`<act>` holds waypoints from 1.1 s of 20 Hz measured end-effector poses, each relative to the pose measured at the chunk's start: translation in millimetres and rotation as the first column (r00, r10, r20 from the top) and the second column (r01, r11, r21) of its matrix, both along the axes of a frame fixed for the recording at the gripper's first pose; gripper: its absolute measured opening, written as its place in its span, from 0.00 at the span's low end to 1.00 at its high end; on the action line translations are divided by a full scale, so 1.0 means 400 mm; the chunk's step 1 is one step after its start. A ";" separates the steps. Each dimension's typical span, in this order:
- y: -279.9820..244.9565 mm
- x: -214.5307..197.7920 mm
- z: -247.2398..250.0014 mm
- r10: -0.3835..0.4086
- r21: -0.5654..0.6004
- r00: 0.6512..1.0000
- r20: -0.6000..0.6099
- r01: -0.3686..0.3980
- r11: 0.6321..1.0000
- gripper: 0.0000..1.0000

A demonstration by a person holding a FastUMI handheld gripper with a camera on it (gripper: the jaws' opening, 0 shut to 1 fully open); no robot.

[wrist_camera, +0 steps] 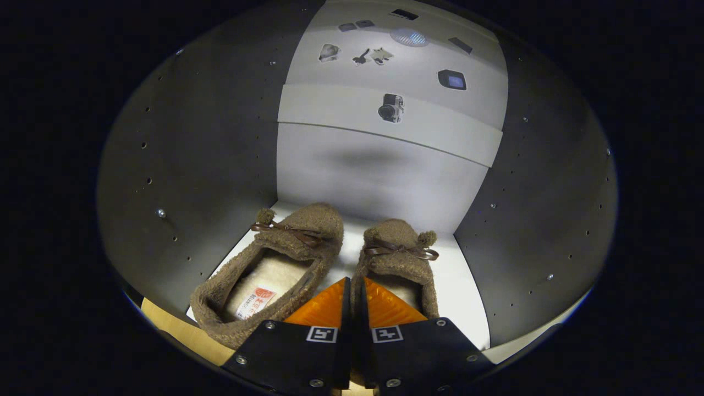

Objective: Open the shoe cabinet door, grab the shoes and put them into the shoe cabinet, then close the shoe cabinet door.

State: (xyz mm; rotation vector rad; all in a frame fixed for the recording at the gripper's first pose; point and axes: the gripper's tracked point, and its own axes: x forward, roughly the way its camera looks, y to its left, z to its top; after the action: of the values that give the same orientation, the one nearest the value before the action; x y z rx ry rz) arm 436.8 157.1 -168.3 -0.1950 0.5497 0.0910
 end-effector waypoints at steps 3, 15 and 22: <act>-0.003 0.000 0.001 -0.010 -0.038 1.000 0.019 0.011 0.999 0.19; 0.031 -0.162 0.158 -0.040 -0.018 0.985 0.170 0.044 0.999 0.65; 0.092 -0.368 0.232 -0.087 0.109 0.975 0.205 0.066 0.992 0.86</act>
State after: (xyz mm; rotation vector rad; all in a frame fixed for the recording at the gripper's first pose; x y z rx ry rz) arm 289.6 193.9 -75.6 -0.0827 0.3407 0.0224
